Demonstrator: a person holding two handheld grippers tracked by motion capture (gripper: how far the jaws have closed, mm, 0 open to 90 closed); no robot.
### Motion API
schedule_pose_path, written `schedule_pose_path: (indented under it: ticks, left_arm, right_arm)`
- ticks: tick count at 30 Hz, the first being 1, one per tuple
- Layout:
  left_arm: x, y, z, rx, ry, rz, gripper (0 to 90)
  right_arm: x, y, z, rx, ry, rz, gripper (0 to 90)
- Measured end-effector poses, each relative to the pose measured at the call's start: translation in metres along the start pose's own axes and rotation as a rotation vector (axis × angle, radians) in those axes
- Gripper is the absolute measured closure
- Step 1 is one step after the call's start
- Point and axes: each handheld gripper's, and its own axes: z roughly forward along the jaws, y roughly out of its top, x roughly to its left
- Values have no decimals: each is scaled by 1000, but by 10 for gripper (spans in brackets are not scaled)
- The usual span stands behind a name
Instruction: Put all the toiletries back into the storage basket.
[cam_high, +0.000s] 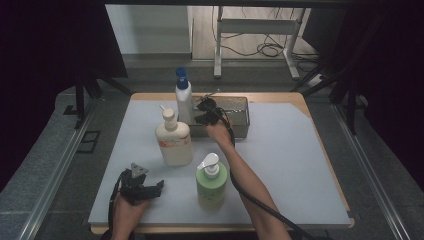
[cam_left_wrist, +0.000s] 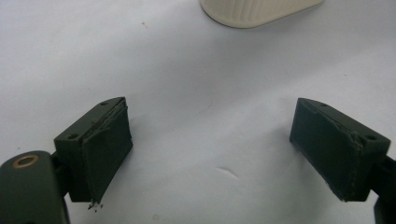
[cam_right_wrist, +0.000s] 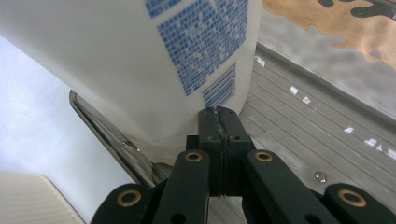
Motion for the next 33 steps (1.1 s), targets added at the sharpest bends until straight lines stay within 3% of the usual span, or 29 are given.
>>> schedule_pose_path:
  ticks: [13, 20, 26, 33]
  left_arm:
    - [0, 0, 0, 0, 0, 0, 119]
    - [0, 0, 0, 0, 0, 0, 120]
    - [0, 0, 0, 1, 1, 2, 120]
    - [0, 0, 0, 0, 1, 2, 120]
  right_arm:
    - [1, -3, 0, -13, 3, 10, 880]
    - [-2, -6, -7, -37, -11, -25, 800]
    - [-7, -9, -21, -61, 3, -27, 738]
    - [-6, -12, -39, -86, 9, -51, 565]
